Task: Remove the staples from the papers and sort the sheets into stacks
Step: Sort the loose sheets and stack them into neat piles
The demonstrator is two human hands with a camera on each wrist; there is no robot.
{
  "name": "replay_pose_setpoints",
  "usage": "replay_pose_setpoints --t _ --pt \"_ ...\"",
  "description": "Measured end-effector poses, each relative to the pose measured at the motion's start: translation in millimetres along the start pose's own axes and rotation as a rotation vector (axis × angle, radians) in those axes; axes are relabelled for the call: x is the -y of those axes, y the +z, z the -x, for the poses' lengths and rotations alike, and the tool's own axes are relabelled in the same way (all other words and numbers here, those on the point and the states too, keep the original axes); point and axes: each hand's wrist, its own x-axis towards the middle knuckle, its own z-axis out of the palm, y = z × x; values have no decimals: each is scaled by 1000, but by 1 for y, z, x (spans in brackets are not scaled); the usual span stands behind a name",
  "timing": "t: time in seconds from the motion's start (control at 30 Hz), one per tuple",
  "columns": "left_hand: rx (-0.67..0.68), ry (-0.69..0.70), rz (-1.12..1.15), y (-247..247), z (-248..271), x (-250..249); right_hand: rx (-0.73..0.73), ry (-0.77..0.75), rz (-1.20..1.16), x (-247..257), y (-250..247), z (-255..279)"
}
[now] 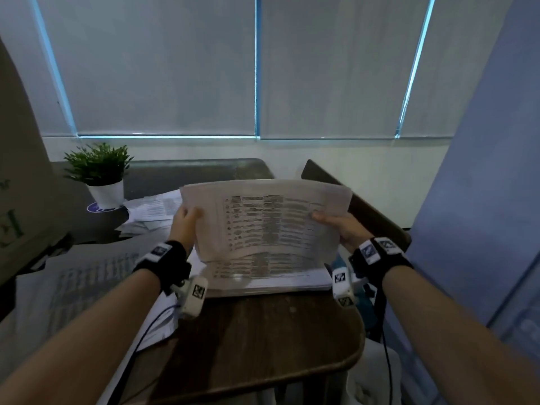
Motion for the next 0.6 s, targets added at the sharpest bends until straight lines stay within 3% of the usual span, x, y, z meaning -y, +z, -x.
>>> replay_pose_setpoints --t 0.1,0.27,0.33,0.43,0.53,0.6 --pt "-80 26 -142 15 3 9 -34 -20 -69 -8 12 8" --pt "-99 273 -195 33 -5 -22 -68 -107 -116 19 25 -3" --pt "-124 238 -171 22 -7 -16 -85 -130 -50 21 17 -4" --pt "-81 157 -204 8 -1 -3 -191 -272 172 15 9 -4" --pt "-57 293 -253 9 0 -12 -308 -651 487 22 12 -4" --pt "-46 404 -303 12 -6 -26 -293 -795 845 38 14 -7"
